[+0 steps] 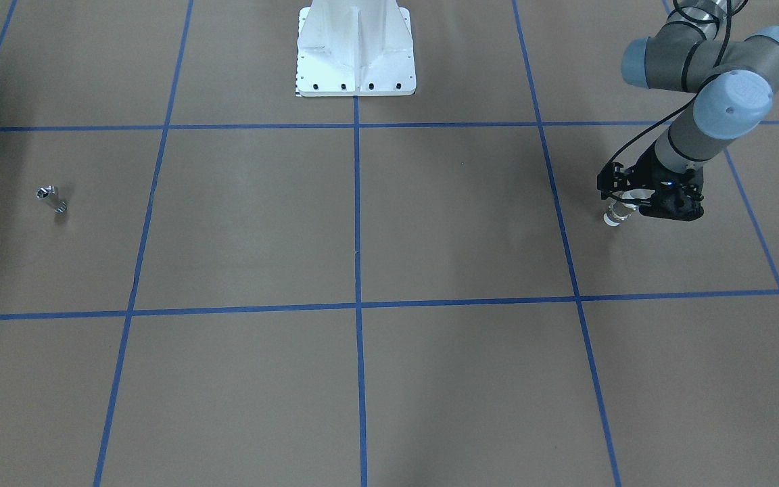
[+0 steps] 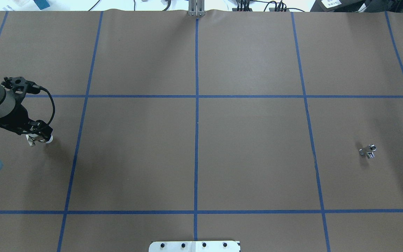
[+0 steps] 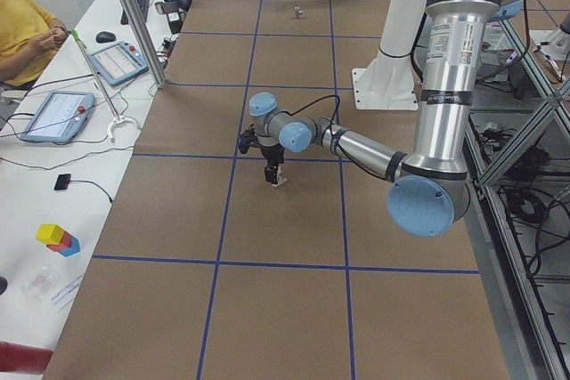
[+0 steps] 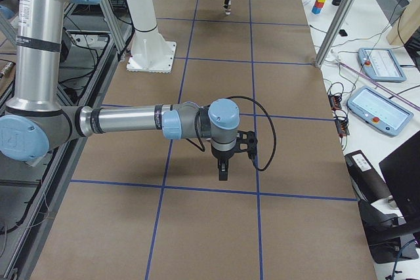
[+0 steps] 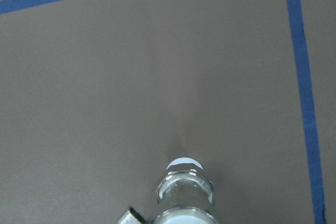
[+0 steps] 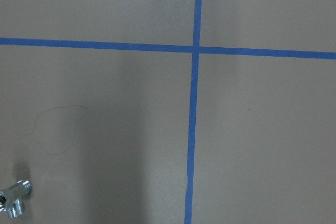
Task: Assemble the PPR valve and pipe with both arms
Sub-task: 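Lower the left gripper onto the upright white-and-chrome valve and grasp it, then carry the valve with the left gripper to the table centre and set it upright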
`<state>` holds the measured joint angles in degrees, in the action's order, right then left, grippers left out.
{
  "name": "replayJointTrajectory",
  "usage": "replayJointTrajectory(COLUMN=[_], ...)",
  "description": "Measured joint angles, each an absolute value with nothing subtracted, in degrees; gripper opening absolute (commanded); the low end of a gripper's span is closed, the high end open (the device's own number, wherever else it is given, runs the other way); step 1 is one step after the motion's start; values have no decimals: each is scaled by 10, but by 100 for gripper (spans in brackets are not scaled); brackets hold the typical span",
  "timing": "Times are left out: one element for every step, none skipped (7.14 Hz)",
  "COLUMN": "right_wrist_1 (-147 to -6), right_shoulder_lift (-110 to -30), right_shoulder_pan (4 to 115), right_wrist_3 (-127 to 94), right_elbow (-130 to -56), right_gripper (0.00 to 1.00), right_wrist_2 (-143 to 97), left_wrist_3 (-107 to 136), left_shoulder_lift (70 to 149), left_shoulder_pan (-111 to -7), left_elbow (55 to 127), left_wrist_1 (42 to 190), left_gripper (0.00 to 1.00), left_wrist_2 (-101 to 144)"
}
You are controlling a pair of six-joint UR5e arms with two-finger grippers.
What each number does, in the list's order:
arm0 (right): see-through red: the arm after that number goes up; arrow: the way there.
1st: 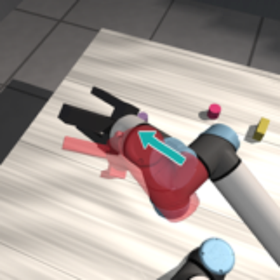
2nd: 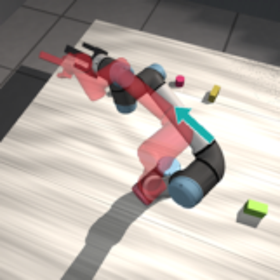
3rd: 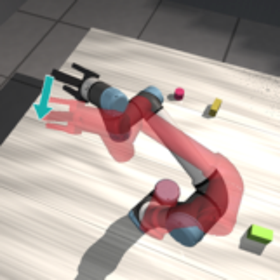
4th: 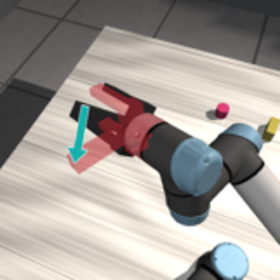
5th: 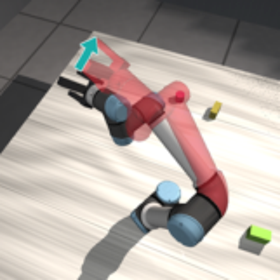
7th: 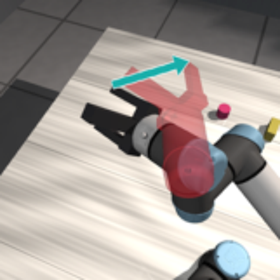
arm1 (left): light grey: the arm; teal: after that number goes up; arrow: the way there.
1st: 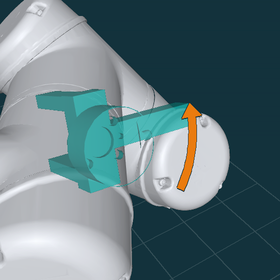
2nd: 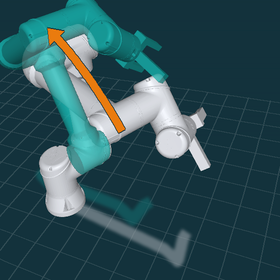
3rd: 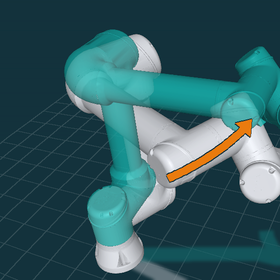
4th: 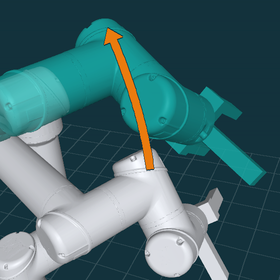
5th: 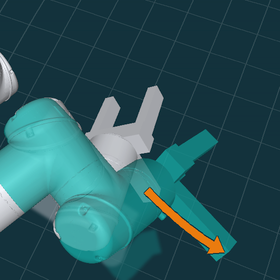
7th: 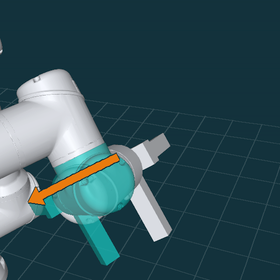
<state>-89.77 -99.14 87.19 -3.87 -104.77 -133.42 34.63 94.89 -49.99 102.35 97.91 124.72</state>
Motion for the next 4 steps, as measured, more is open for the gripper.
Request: replayJointTrajectory(right_wrist_1=[-898,-897,-897,-897], right_shoulder_lift=[-991,-991,-991,-991], right_shoulder_pan=[872,872,872,872], right_wrist_3=[-39,-39,-39,-39], right_elbow=[-1048,-1048,-1048,-1048], right_gripper=[100,100,100,100], right_wrist_2=[-1334,-1334,-1334,-1334], left_wrist_3=[347,348,348,348], left_shoulder_lift=[950,950,950,950], left_shoulder_pan=[-500,-499,-499,-500], left_elbow=[1023,1023,1024,1025], left_wrist_1=[979,979,979,979], left_gripper=[55,32,14,0], left_wrist_2=[1247,1247,1248,1248])
